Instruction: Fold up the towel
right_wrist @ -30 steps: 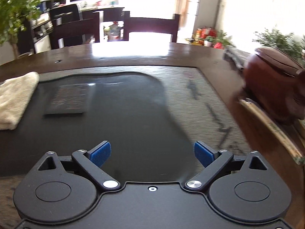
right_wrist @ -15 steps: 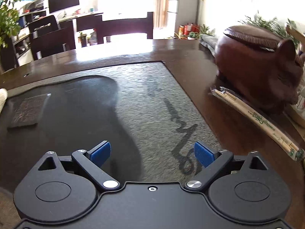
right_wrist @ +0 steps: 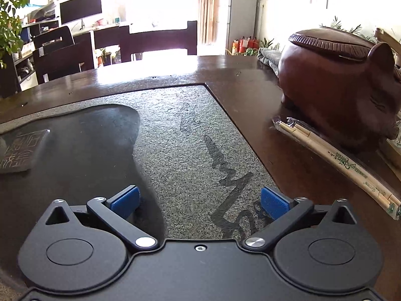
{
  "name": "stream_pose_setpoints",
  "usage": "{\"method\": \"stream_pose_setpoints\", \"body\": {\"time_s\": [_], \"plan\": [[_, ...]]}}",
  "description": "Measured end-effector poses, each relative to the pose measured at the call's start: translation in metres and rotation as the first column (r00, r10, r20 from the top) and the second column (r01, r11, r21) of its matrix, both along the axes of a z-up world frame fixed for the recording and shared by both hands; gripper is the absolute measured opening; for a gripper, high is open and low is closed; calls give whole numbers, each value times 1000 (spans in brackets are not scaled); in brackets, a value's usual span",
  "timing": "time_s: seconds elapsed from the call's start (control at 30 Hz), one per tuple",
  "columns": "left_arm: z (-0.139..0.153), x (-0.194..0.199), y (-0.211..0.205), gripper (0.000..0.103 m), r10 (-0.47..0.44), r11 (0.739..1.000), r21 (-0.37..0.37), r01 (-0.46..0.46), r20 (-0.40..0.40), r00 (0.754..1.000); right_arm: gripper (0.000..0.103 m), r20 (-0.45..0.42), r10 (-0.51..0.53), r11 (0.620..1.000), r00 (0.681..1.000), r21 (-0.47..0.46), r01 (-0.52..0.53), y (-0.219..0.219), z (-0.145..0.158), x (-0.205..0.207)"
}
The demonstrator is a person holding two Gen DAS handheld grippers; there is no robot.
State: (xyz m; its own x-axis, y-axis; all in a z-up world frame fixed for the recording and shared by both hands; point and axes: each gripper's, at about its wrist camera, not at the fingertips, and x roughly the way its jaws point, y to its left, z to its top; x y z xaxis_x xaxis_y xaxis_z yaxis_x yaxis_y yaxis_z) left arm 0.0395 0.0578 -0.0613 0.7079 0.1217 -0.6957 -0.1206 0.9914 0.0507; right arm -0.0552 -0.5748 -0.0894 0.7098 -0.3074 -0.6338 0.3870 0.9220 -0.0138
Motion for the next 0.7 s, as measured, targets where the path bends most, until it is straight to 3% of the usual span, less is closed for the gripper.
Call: {"method": "stream_pose_setpoints", "body": {"time_s": [0.4, 0.7], "plan": [[-6, -2, 6, 90, 31, 1000, 1, -31, 35, 999, 103, 0, -4, 1000, 1000, 1, 4, 0, 1, 3], [-8, -5, 8, 94, 28, 1000, 2, -29, 59, 998, 103, 0, -5, 1000, 1000, 2, 5, 0, 0, 3]]}}
